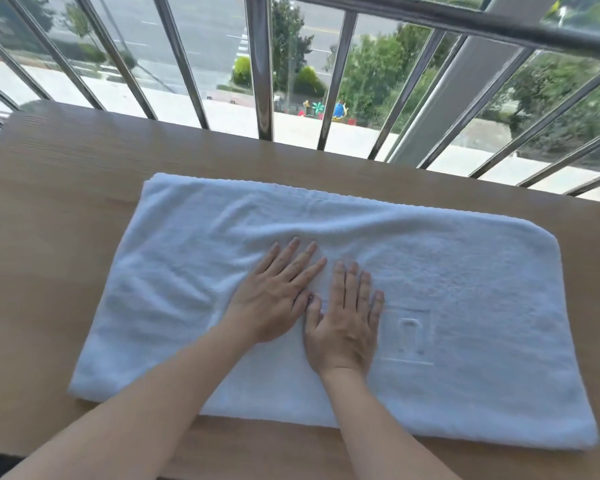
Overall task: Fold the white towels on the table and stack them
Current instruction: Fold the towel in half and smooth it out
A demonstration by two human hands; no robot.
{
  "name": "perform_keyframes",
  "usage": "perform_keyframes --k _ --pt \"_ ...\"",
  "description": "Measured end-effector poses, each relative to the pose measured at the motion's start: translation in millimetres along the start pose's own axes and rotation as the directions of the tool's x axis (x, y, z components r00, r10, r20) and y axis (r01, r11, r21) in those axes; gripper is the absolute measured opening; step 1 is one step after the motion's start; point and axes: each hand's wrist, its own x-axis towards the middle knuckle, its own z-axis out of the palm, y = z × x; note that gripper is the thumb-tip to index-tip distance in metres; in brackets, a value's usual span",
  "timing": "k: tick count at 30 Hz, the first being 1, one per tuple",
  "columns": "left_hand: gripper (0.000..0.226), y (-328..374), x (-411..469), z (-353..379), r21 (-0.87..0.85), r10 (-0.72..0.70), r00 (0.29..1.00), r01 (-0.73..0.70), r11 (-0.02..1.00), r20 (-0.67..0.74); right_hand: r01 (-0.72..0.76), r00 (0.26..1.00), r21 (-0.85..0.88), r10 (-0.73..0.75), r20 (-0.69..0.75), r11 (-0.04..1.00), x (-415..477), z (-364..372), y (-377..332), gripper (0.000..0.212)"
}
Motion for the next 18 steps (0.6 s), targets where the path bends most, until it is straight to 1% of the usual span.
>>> perform_keyframes --k 3,5,9,15,18 --pt "0.057 -12.3 27.4 -6.1 0.03 0.095 0.995 -0.096 0.995 0.019 0.003 1.0 -0.014 -0.003 -0.018 1.0 1.4 0.2 -0.5 0.069" --pt "0.057 -17.8 44.3 -8.2 0.042 0.134 0.99 -0.135 0.99 0.03 0.004 1.0 -0.029 -0.005 -0.007 1.0 1.9 0.2 -0.8 0.07" --pt "0.056 -22.8 74.2 -9.8 0.047 0.155 0.987 -0.157 0.987 0.036 0.002 1.0 -0.039 -0.002 -0.004 0.999 2.4 1.5 -1.2 0.069" --pt "0.055 -23.5 112.8 -13.3 0.055 0.239 0.968 -0.244 0.968 0.079 0.017 0.999 -0.05 -0.019 -0.041 0.999 2.5 3.8 0.0 0.069" --pt "0.057 -22.0 135.5 -19.2 0.045 0.24 0.966 -0.245 0.968 0.1 0.02 0.999 -0.055 -0.022 -0.041 0.998 3.3 4.1 0.4 0.069"
